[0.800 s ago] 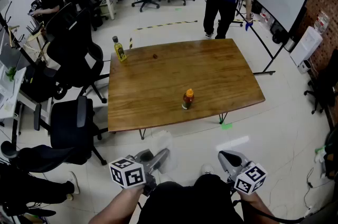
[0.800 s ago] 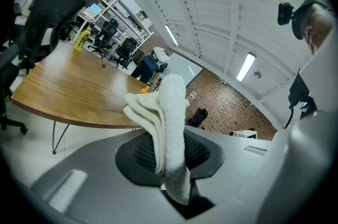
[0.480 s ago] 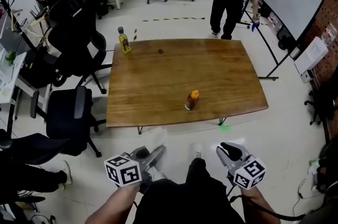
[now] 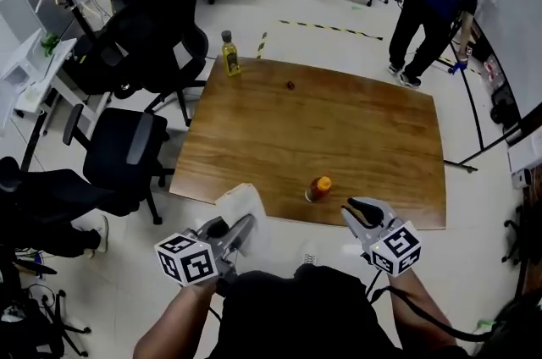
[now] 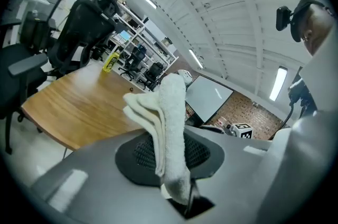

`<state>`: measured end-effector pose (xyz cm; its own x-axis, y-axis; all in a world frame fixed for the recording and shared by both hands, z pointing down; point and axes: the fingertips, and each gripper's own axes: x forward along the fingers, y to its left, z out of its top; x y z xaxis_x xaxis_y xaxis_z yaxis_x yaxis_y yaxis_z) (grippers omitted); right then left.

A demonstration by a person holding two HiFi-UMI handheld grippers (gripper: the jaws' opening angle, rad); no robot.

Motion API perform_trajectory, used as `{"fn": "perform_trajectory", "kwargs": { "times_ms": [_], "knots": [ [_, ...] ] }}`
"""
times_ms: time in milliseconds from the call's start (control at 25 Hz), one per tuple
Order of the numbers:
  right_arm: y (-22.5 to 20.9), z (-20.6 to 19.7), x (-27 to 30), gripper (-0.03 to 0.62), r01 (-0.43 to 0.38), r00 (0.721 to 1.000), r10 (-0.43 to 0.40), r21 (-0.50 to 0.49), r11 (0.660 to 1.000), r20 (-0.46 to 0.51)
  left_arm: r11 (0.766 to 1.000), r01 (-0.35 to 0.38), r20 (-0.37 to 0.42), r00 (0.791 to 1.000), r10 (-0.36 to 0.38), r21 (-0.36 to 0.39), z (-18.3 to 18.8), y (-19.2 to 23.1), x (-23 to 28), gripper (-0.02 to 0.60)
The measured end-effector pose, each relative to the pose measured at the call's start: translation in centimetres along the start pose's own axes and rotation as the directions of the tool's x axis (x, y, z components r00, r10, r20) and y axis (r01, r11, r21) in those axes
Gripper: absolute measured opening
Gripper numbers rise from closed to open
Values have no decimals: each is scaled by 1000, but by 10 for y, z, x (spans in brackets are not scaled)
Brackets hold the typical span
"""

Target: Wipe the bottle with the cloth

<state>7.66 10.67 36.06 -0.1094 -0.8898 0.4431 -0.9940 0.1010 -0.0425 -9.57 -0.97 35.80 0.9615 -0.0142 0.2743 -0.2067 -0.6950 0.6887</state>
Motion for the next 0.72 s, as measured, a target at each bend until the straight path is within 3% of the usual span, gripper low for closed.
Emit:
{"fn": "perform_trajectory", "kwargs": {
  "times_ms": [240,440,560,720],
  "knots": [
    [-28,9,42,62,-192,981,191,-111,975,-23,992,-106,84,990,111,-66,3,-10,43,100],
    [-25,6,58,106,-337,941,337,-200,920,-32,980,-181,98,977,189,-86,-6,-13,67,100],
    [-17,1,69,106,-352,935,348,-271,896,-61,977,-192,76,977,199,-91,-9,-5,71,100],
    [-18,9,77,106,-327,940,341,-307,893,-12,982,-161,55,984,167,-101,-15,9,86,100]
  ]
}}
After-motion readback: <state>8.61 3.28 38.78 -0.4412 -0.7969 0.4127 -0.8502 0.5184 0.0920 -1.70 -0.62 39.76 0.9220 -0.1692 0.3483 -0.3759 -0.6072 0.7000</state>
